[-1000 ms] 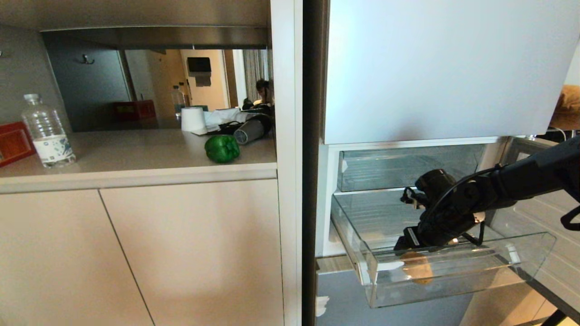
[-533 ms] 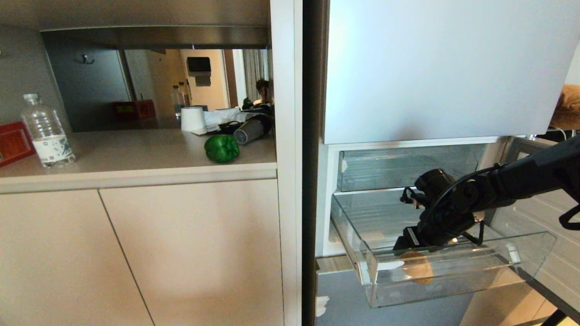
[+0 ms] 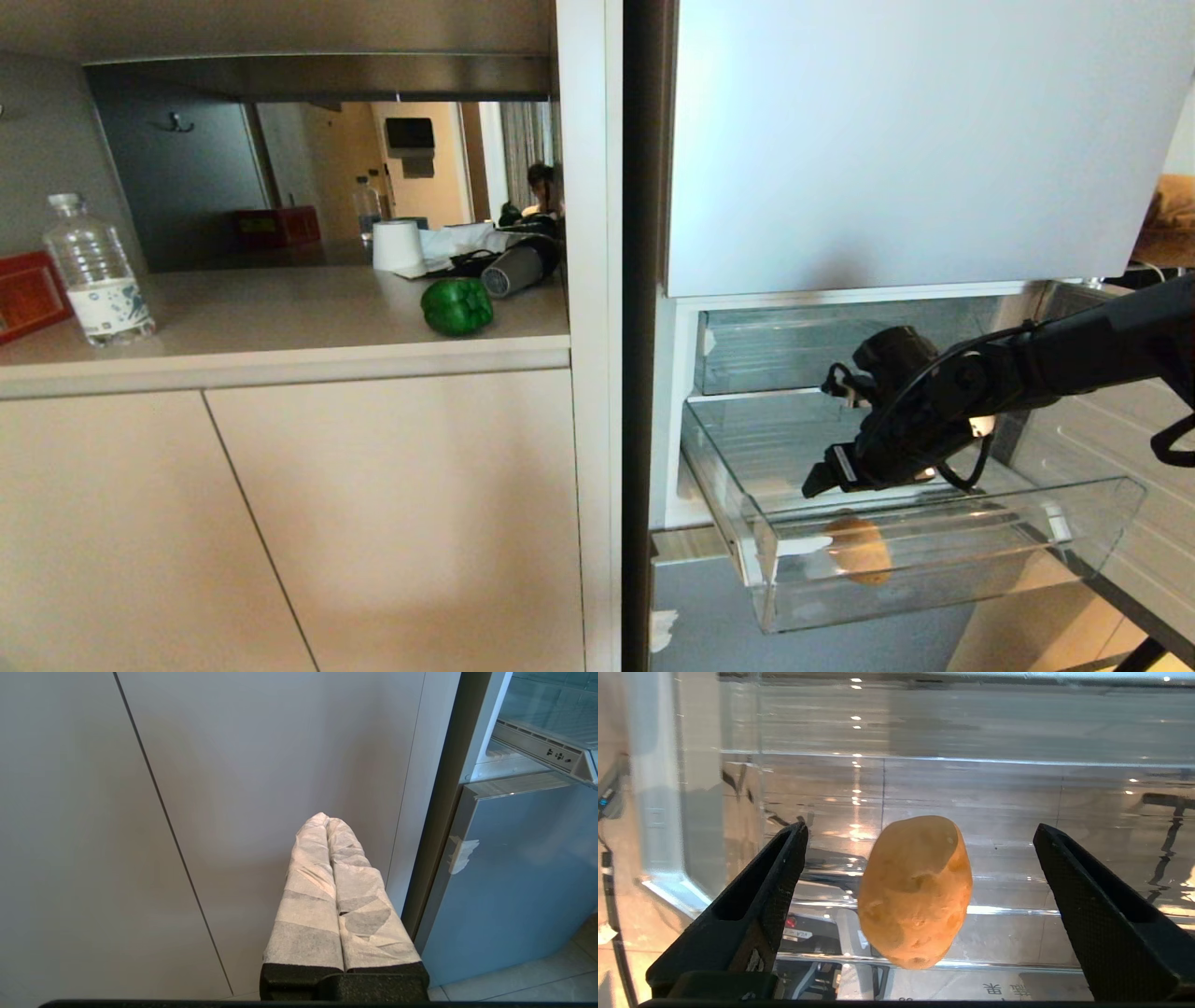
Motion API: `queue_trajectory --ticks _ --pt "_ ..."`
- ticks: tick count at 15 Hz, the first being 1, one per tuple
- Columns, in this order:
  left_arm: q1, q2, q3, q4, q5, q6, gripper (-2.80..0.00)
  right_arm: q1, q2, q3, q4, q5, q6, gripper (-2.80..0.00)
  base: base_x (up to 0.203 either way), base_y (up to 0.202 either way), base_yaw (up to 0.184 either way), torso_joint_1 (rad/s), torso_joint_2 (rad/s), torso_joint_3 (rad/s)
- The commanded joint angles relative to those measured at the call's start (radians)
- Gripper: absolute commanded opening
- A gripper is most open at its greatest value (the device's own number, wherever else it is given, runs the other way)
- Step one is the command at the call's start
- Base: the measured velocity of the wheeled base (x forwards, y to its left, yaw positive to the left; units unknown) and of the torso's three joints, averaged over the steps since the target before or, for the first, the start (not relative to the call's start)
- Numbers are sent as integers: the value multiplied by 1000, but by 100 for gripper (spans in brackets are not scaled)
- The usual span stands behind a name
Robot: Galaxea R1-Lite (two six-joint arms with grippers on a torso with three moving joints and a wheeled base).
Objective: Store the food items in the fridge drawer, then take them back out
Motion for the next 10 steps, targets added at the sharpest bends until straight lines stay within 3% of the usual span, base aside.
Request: queue_trajectory --ticks 1,10 --pt "0 -2 0 1 0 0 -280 0 -22 10 0 1 1 0 0 0 0 0 0 0" --pt "0 -2 0 1 0 0 -280 -6 -85 118 -13 -5 -11 0 0 0 0 0 0 0"
